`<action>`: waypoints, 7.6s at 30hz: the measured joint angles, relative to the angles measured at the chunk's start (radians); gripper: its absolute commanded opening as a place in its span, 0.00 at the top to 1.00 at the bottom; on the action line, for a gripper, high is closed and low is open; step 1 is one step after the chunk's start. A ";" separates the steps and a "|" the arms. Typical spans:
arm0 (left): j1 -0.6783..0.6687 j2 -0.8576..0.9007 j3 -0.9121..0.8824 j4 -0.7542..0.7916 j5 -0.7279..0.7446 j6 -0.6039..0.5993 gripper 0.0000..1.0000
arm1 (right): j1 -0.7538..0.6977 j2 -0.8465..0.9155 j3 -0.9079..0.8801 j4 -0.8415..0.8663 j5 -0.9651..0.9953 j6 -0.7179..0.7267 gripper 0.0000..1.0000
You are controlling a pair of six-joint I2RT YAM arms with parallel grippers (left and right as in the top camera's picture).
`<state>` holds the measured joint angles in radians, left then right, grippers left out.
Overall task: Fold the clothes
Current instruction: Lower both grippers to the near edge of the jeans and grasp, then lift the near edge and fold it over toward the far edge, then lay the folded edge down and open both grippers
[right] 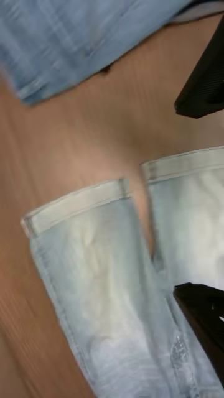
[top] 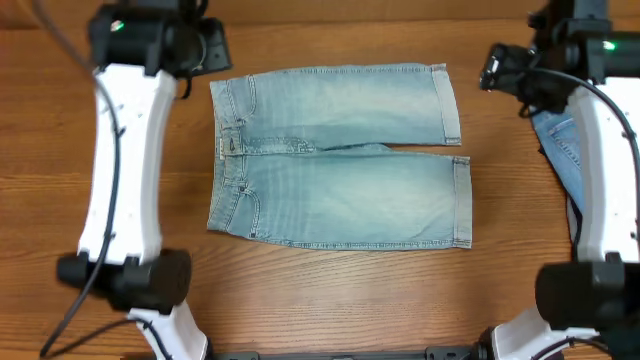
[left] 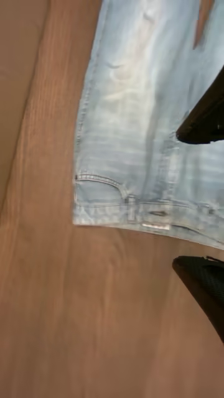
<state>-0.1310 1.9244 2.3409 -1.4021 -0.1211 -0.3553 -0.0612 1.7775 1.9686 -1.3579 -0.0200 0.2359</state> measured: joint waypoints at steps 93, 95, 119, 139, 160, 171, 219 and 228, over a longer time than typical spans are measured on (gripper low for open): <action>0.114 -0.026 -1.136 0.408 0.103 -0.202 0.42 | -0.004 -0.171 -1.172 0.557 -0.114 0.313 0.80; 0.114 -0.026 -1.136 0.419 0.122 -0.201 0.65 | -0.004 -0.171 -1.172 0.557 -0.114 0.313 0.80; 0.127 -0.047 -1.136 0.199 0.144 -0.113 0.96 | -0.002 -0.125 -0.941 0.219 -0.073 0.283 0.96; 0.127 -0.284 -0.841 0.015 0.174 -0.113 0.96 | -0.002 -0.120 -0.481 -0.061 -0.069 0.257 0.96; 0.127 -0.269 -0.643 0.009 0.175 -0.144 0.96 | -0.002 0.021 -0.148 -0.280 -0.106 0.252 0.96; 0.163 -0.104 -0.487 -0.005 0.197 -0.145 0.96 | -0.002 0.085 -0.110 -0.253 -0.114 0.252 0.96; 0.164 0.161 -0.365 0.378 0.063 -0.147 0.96 | 0.100 0.509 0.191 0.216 -0.054 0.232 0.96; 0.164 0.253 -0.364 0.396 -0.022 -0.146 0.96 | 0.110 0.524 0.191 0.310 -0.062 0.231 0.96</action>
<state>0.0326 2.1773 1.9770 -1.0065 -0.1432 -0.5018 0.0486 2.3013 2.1593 -1.0481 -0.0818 0.4671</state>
